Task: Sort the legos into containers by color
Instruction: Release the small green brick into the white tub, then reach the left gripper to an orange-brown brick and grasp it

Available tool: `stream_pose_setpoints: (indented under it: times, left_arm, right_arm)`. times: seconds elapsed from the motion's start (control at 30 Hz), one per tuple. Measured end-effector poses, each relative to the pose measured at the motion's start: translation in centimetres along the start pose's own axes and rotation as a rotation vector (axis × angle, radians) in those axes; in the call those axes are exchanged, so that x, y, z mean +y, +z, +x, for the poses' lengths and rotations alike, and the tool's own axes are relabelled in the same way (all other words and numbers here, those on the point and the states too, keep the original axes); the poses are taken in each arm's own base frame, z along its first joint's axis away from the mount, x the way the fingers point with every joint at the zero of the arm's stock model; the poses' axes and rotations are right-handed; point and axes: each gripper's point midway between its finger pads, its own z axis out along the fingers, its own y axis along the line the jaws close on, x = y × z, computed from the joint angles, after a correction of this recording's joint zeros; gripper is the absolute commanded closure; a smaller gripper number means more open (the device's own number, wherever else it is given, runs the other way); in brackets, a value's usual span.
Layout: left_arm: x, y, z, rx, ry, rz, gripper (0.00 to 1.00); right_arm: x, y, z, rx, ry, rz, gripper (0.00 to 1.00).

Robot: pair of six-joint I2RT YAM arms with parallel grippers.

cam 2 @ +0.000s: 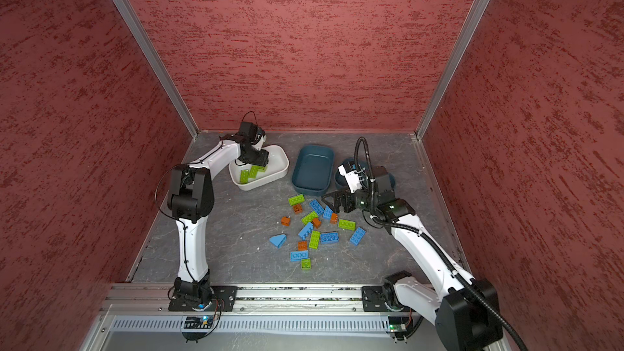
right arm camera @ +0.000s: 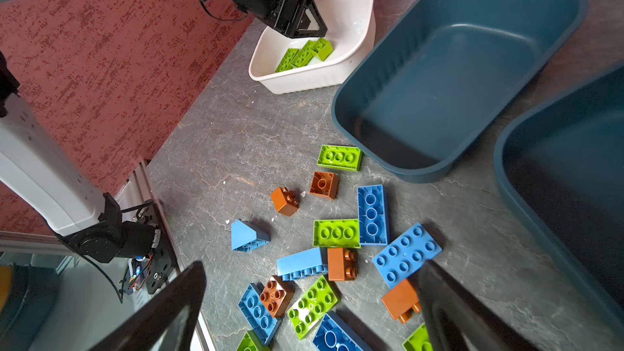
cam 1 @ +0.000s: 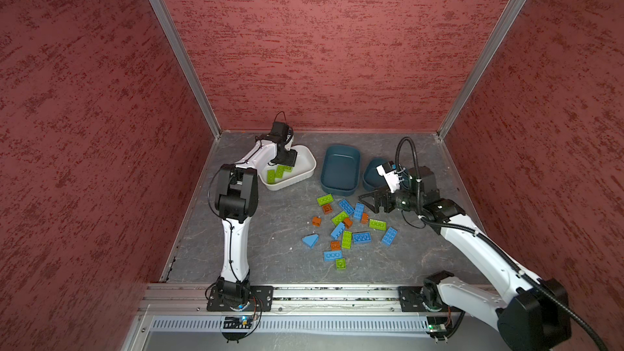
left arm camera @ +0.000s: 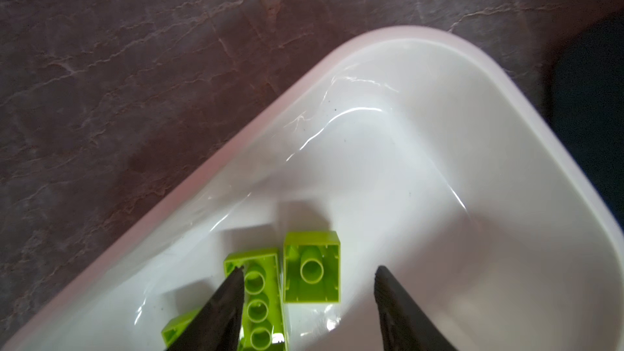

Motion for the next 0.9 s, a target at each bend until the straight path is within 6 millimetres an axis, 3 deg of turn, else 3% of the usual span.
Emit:
stream_pose_setpoints:
  times: [0.2, 0.4, 0.73, 0.9]
  left_arm:
    - [-3.9, -5.2, 1.5, -0.016, 0.019, 0.067, 0.25]
    - [-8.8, -9.2, 5.9, 0.021, 0.02, 0.138, 0.27]
    - [-15.2, -8.0, 16.3, 0.218, -0.168, 0.127, 0.22]
    - [-17.2, -7.5, 18.4, 0.226, -0.289, 0.074, 0.23]
  right_arm:
    - [0.4, -0.4, -0.2, -0.011, -0.008, -0.003, 0.01]
    - [0.3, -0.3, 0.1, -0.005, -0.004, -0.004, 0.01]
    - [-0.2, 0.1, 1.7, 0.025, 0.036, -0.009, 0.01]
    - [-0.1, 0.1, 2.0, 0.027, 0.037, -0.011, 0.01]
